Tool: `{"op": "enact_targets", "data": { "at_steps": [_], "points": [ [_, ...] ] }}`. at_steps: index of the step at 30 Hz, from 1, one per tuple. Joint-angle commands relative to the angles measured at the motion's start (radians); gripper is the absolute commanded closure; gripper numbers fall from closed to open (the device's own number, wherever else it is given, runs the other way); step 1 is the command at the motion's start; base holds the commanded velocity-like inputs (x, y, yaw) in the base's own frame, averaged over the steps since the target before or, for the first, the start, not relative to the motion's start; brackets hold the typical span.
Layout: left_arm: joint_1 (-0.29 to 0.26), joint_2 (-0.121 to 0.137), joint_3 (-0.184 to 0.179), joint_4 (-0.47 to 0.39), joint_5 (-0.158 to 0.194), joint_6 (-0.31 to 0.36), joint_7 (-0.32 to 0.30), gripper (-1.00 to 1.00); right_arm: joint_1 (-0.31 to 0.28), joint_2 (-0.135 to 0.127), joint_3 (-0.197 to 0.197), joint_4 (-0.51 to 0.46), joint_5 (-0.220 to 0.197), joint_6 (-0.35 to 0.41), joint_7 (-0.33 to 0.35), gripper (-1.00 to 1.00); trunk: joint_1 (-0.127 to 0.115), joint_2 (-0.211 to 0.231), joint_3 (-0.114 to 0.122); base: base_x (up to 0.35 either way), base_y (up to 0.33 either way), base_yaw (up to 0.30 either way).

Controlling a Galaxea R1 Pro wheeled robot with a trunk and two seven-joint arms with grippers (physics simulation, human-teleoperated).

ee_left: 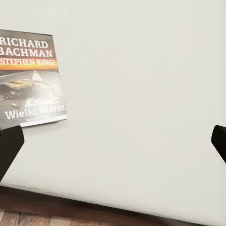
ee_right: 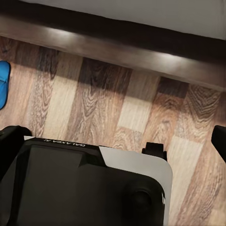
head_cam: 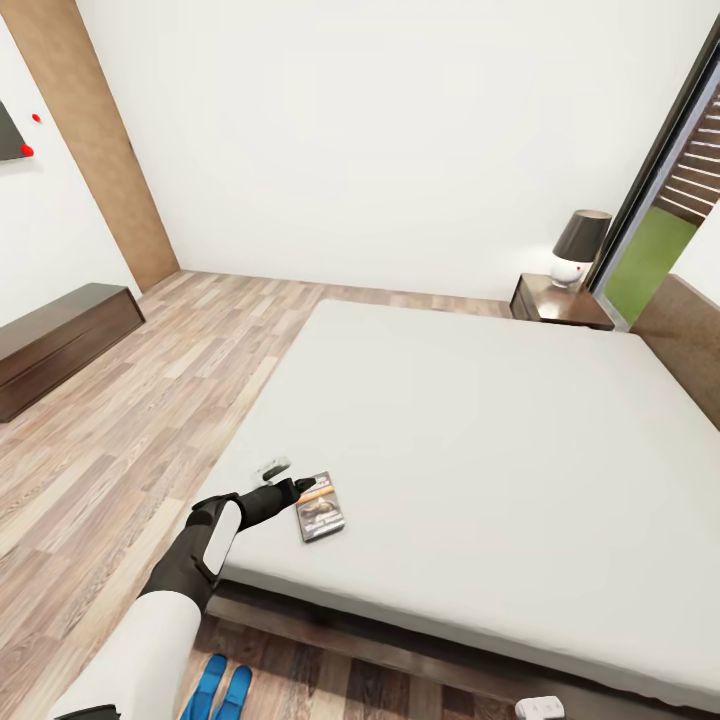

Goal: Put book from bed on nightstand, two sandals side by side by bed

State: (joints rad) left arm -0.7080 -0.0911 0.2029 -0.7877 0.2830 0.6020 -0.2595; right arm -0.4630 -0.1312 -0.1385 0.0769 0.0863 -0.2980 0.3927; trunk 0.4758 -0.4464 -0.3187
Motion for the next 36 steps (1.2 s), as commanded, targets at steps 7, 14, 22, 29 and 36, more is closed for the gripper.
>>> {"op": "enact_targets", "data": {
  "at_steps": [7, 14, 22, 29, 36],
  "points": [
    [-0.001, -0.001, 0.006, -0.001, 0.002, 0.009, -0.003, -1.0, -0.002, -0.001, -0.008, 0.004, 0.009, -0.007, 0.0, -1.0, 0.001, -0.002, -0.002, 0.005, -0.004, 0.0],
    [-0.001, -0.001, 0.006, -0.001, 0.002, 0.009, -0.003, -1.0, -0.002, -0.001, -0.008, 0.004, 0.01, -0.007, 0.001, -1.0, 0.001, -0.002, 0.002, 0.0, 0.0, -0.159],
    [-0.001, -0.001, 0.006, -0.001, 0.003, 0.009, -0.003, -1.0, -0.002, -0.001, -0.008, 0.004, 0.009, -0.007, 0.001, -1.0, 0.001, -0.002, 0.008, 0.0, 0.0, -0.253],
    [-0.001, 0.0, 0.006, -0.001, 0.002, 0.009, -0.003, -1.0, -0.002, -0.001, -0.007, 0.004, 0.009, -0.007, 0.002, -1.0, 0.001, -0.002, 0.012, 0.0, 0.0, -0.25],
    [-0.001, 0.002, 0.008, -0.001, 0.003, 0.009, -0.003, -1.0, -0.002, -0.001, -0.007, 0.004, 0.009, -0.007, 0.0, -1.0, 0.001, -0.002, 0.013, 0.029, 0.0, -0.039]
  ]
}}
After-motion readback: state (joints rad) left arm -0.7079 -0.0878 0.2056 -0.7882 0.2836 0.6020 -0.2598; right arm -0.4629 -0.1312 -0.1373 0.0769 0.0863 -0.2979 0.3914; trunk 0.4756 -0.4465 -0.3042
